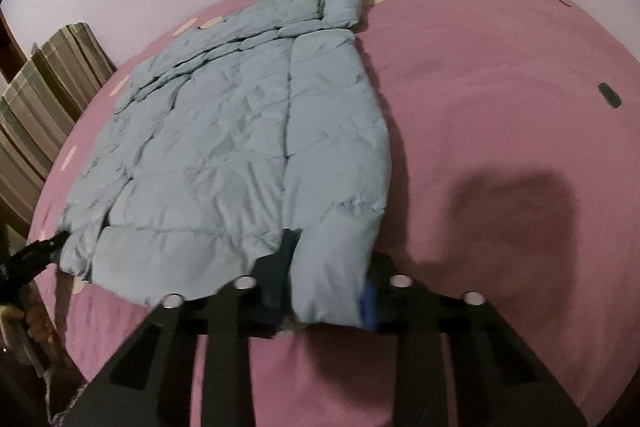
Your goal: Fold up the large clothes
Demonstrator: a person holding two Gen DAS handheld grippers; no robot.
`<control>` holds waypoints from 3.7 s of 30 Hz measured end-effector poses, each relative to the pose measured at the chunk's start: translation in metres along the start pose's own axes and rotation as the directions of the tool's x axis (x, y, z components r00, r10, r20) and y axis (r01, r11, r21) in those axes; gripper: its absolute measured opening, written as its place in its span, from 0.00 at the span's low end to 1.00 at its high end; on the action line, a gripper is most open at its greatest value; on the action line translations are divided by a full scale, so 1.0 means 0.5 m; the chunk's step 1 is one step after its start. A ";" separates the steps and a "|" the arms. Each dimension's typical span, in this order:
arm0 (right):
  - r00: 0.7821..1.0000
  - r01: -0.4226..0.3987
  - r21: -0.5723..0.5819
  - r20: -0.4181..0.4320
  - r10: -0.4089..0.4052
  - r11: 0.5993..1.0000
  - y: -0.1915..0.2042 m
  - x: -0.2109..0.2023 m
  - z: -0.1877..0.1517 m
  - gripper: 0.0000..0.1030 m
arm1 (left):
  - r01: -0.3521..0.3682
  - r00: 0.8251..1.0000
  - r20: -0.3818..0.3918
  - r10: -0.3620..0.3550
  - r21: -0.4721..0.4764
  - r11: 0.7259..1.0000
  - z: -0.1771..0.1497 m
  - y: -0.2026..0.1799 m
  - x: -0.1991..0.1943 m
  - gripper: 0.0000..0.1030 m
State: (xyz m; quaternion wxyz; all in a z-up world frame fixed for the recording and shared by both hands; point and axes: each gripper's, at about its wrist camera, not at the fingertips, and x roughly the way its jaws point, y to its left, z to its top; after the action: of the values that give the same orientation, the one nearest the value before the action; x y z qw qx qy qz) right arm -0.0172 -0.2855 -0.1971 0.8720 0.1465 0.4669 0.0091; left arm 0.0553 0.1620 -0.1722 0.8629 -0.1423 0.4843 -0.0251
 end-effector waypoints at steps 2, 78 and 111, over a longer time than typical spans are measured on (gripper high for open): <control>1.000 -0.020 0.002 -0.001 0.020 1.000 0.004 -0.003 0.001 0.13 | 0.006 1.000 0.010 -0.006 -0.006 1.000 0.003 -0.003 -0.005 0.16; 0.986 -0.094 -0.118 0.126 0.109 0.989 -0.021 0.248 0.548 0.08 | 0.075 0.991 0.088 -0.099 0.247 0.966 0.550 -0.135 0.308 0.05; 0.995 0.034 0.001 0.097 -0.034 0.999 -0.025 0.507 0.740 0.06 | -0.278 0.958 0.136 0.251 0.255 0.926 0.715 -0.220 0.567 0.04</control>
State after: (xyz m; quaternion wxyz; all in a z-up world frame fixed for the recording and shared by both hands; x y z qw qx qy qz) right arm 0.4265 -0.3500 -0.2133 0.8938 0.1386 0.4263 -0.0129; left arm 0.5171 0.0842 -0.2021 0.8931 0.0429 0.4466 0.0326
